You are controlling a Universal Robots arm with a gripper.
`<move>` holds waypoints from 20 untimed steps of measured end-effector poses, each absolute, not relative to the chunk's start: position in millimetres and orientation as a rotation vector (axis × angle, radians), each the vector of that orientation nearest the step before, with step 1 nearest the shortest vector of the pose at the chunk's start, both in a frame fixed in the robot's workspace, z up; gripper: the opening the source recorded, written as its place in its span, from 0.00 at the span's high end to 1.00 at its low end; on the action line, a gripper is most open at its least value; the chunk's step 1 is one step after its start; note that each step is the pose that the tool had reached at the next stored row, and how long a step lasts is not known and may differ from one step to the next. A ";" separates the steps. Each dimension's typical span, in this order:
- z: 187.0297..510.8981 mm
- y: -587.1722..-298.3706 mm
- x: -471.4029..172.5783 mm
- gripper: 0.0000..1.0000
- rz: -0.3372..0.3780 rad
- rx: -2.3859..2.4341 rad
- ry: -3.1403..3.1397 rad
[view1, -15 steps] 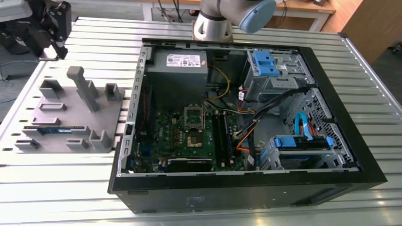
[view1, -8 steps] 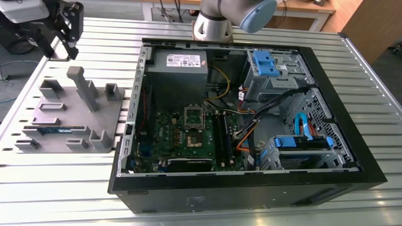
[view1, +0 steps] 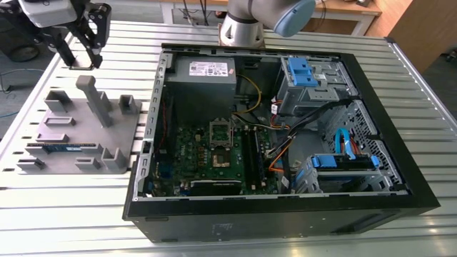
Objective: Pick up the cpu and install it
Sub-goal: 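Pick up the cpu and move it towards the insertion slot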
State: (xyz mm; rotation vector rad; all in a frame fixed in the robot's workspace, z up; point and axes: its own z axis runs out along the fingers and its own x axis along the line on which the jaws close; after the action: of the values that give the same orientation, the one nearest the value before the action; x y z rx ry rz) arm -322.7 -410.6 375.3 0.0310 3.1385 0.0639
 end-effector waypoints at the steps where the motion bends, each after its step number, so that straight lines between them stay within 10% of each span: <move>1: 375.3 -410.6 -320.0 0.53 0.064 0.031 3.138; 20: 375.3 -410.6 -269.0 0.53 0.064 0.031 3.139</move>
State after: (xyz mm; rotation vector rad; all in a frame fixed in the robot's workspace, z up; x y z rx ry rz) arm -269.0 -410.6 375.3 0.0310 3.1385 0.0639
